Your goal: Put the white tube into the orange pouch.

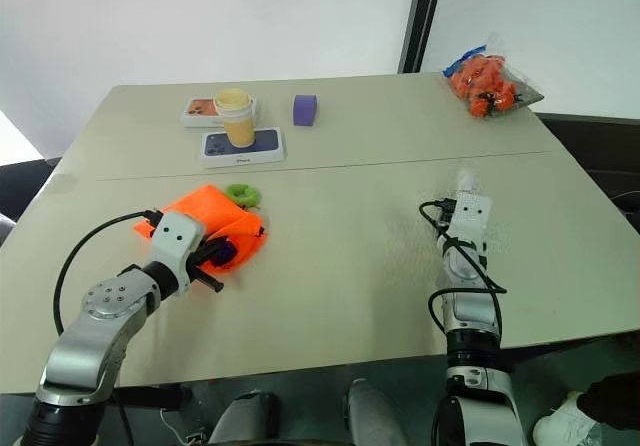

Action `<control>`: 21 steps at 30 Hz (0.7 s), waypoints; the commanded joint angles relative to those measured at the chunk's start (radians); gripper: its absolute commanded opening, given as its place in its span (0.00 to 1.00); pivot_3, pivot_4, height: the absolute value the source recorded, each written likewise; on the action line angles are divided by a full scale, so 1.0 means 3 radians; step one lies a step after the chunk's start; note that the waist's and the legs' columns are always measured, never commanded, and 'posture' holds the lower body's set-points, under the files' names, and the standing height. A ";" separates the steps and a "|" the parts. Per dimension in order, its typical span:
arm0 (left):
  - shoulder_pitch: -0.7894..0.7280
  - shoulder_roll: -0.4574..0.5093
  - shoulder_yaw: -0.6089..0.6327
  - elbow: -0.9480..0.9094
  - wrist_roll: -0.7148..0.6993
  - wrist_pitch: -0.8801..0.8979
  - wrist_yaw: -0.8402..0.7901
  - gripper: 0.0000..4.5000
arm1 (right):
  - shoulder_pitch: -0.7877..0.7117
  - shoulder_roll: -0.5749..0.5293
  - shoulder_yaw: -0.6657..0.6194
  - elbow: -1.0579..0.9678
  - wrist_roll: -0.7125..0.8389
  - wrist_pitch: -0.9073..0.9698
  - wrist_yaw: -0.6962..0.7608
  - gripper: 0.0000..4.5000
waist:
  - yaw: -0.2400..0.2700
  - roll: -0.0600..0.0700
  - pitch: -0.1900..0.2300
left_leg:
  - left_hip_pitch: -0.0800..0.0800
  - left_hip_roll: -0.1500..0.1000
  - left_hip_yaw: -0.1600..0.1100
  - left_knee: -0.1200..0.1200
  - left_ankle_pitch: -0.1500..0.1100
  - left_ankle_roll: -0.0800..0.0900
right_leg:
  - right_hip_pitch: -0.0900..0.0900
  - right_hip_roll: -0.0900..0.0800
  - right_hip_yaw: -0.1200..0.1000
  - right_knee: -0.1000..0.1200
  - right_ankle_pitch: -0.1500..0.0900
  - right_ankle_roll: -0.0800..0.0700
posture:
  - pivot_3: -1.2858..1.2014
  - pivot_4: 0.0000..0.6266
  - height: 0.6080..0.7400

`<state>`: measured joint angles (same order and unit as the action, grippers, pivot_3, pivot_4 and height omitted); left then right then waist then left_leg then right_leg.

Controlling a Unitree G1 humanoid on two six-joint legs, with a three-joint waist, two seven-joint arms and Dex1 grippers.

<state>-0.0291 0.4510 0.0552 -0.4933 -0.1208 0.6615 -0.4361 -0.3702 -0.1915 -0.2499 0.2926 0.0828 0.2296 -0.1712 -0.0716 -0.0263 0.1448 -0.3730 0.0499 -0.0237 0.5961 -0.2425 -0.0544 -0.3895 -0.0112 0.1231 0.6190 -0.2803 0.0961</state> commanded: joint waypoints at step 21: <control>-0.0047 0.0011 0.0237 -0.0080 -0.0269 -0.0068 -0.0004 0.00 | 0.1016 -0.1157 0.1190 -0.2200 0.1198 0.0546 0.3172 0.27 | 0.0006 0.0001 0.0006 | -0.0001 0.0000 -0.0007 0.0003 0.0000 0.0000 | 0.0004 -0.0001 -0.0006 -0.0002 -0.0005 0.0005 | 0.52 0.24 0.87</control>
<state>-0.0362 0.4511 0.1055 -0.4917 -0.1883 0.6462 -0.4393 -0.0455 -0.5345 0.1019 -0.2863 0.4010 0.3682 0.7543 -0.0697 -0.0261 0.1467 -0.3728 0.0497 -0.0257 0.5972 -0.2426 -0.0544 -0.3885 -0.0114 0.1217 0.6180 -0.2818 0.0978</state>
